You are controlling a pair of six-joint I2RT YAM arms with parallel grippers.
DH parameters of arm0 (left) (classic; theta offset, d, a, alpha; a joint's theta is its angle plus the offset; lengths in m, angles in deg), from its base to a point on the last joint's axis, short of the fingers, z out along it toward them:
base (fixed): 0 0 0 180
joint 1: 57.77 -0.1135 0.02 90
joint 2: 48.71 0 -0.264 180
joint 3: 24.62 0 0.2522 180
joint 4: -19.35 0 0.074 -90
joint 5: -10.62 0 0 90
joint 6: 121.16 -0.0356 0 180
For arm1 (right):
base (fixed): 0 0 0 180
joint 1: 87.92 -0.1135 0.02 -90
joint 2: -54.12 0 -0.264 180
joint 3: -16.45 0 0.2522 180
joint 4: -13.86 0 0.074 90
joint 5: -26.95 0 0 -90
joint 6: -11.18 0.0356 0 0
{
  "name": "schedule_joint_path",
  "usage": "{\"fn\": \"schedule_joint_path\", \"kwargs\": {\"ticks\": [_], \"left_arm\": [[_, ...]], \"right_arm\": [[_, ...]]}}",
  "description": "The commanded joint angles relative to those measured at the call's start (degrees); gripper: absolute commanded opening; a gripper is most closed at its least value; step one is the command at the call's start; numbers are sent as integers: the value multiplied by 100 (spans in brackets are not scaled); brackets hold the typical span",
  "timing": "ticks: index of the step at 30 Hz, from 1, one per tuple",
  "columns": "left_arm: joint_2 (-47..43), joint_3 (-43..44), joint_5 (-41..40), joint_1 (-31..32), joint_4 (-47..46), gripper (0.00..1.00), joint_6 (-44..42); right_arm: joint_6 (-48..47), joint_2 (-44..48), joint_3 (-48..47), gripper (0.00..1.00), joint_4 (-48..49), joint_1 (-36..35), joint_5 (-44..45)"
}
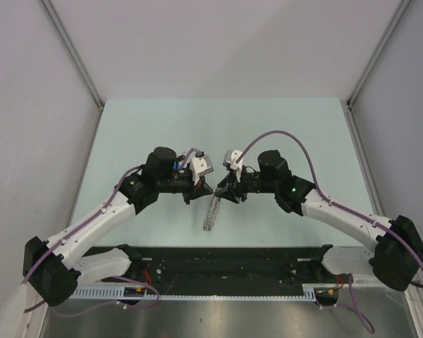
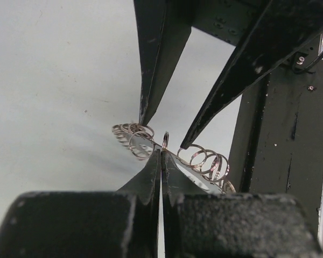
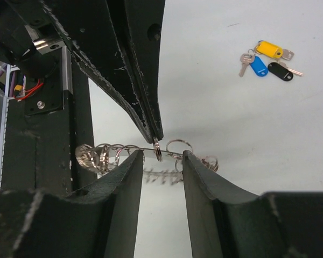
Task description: Put the keys on the keyring
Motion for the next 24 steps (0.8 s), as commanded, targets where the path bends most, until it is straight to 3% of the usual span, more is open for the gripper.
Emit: {"fn": "schedule_joint_path", "kwargs": {"ticks": [1, 5, 8, 12, 15, 16, 19, 24], "left_arm": [[-116, 300, 311, 80, -102, 0, -171], [-116, 291, 302, 89, -111, 0, -171], [-116, 283, 276, 89, -111, 0, -163], [-168, 265, 179, 89, -216, 1, -163], [-501, 142, 83, 28, -540, 14, -66], [-746, 81, 74, -7, -690, 26, 73], [-1160, -218, 4, -270, -1436, 40, 511], [-1829, -815, -31, -658, -2841, 46, 1357]], "right_arm": [[-200, -145, -310, 39, 104, -36, -218], [-270, -224, -354, 35, 69, -19, -288], [-288, -233, -389, 26, 16, -18, -332], [-209, -172, -389, 0, 7, -1, -358], [10, -23, -380, 0, 103, 87, -473], [63, 30, -389, 0, 138, 113, -490], [230, 231, -363, 0, 323, 140, -447], [748, 575, -38, 0, 1289, 210, -473]]}}
